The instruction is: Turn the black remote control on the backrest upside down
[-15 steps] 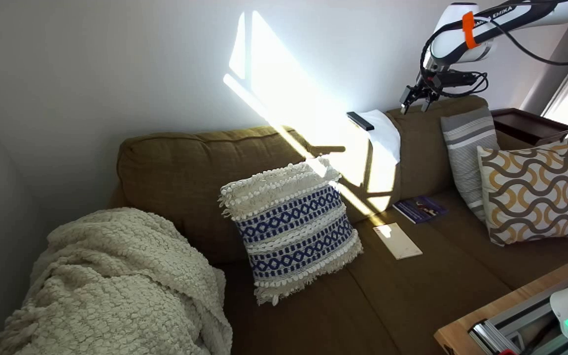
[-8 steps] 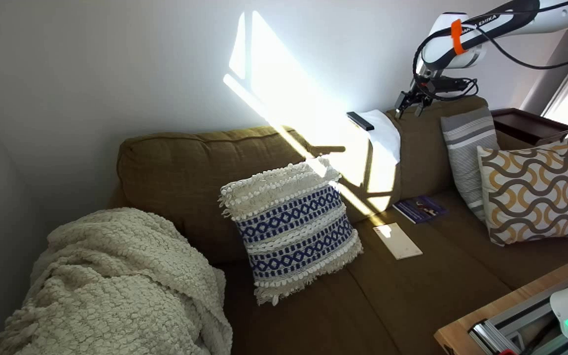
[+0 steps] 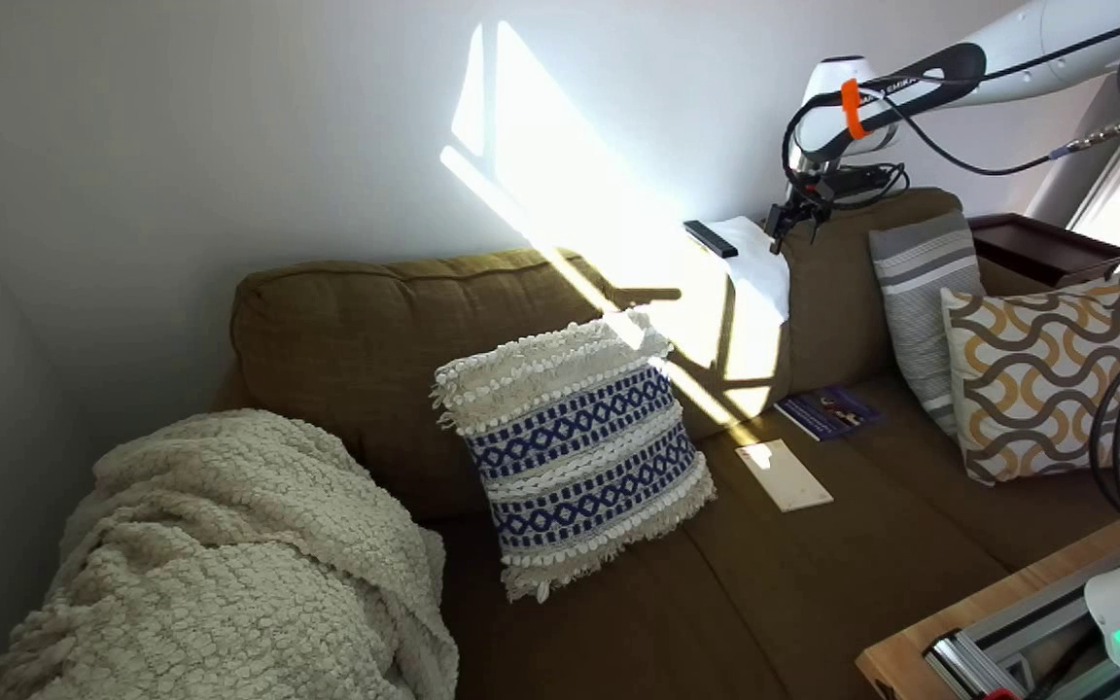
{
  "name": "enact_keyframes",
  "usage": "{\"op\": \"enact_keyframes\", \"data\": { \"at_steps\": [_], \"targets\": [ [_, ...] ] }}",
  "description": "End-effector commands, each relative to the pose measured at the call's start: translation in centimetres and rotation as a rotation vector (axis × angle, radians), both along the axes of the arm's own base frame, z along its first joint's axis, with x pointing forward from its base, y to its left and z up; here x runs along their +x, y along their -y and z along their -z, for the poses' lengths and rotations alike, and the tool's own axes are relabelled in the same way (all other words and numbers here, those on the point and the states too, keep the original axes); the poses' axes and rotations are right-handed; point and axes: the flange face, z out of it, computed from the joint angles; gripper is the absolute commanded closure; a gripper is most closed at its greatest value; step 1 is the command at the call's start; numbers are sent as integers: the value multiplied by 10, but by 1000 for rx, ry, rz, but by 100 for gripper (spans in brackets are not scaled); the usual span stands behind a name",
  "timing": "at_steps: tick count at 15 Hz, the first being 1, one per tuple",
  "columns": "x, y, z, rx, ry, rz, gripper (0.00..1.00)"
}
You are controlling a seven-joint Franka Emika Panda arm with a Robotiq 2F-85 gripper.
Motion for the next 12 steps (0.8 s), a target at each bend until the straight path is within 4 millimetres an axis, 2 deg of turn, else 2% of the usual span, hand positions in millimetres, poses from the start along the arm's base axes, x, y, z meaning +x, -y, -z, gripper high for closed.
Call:
{"op": "enact_keyframes", "data": {
  "at_steps": [1,12],
  "targets": [
    [26,2,18,-102,-34,-35,0],
    [68,-21,53,-109,132,-39,0]
  ]
}}
